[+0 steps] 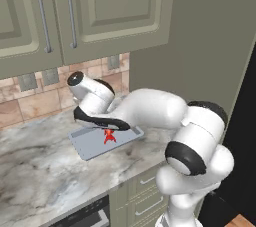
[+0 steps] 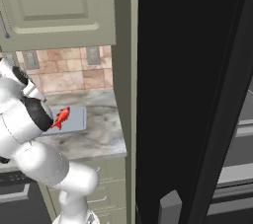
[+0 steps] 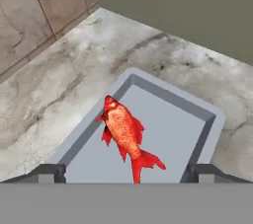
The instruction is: Take the fish out of the fridge, briefly rinse it in the sink, and place it on the tray next to the sink.
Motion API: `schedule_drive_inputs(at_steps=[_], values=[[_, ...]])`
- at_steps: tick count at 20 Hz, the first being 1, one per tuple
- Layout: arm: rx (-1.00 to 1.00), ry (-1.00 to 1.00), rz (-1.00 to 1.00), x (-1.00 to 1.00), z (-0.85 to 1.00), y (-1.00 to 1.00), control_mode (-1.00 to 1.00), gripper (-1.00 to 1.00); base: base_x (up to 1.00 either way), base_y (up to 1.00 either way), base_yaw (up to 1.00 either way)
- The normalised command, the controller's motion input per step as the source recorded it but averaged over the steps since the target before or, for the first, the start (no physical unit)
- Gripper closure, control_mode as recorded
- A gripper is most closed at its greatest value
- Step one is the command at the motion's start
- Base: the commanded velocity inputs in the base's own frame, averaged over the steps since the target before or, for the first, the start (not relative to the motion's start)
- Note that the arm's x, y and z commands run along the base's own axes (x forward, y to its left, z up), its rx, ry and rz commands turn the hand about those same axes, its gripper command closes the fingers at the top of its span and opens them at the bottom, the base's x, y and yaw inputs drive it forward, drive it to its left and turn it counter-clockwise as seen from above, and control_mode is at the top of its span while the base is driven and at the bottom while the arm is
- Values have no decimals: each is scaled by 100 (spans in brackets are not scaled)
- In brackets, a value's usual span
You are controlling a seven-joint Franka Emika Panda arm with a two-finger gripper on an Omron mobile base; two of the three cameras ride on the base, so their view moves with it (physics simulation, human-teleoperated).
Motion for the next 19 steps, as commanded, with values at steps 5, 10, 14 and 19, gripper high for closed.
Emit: schedule_drive_inputs(at_steps=[5, 10, 14, 19], values=[[19, -45, 0, -100, 98, -34, -100, -100, 0, 0, 0], [31, -42, 0, -100, 82, -74, -100, -100, 0, 0, 0], [39, -35, 0, -100, 37, -99, -100, -100, 0, 0, 0], [46, -22, 0, -100, 0, -100, -100, -100, 0, 0, 0]])
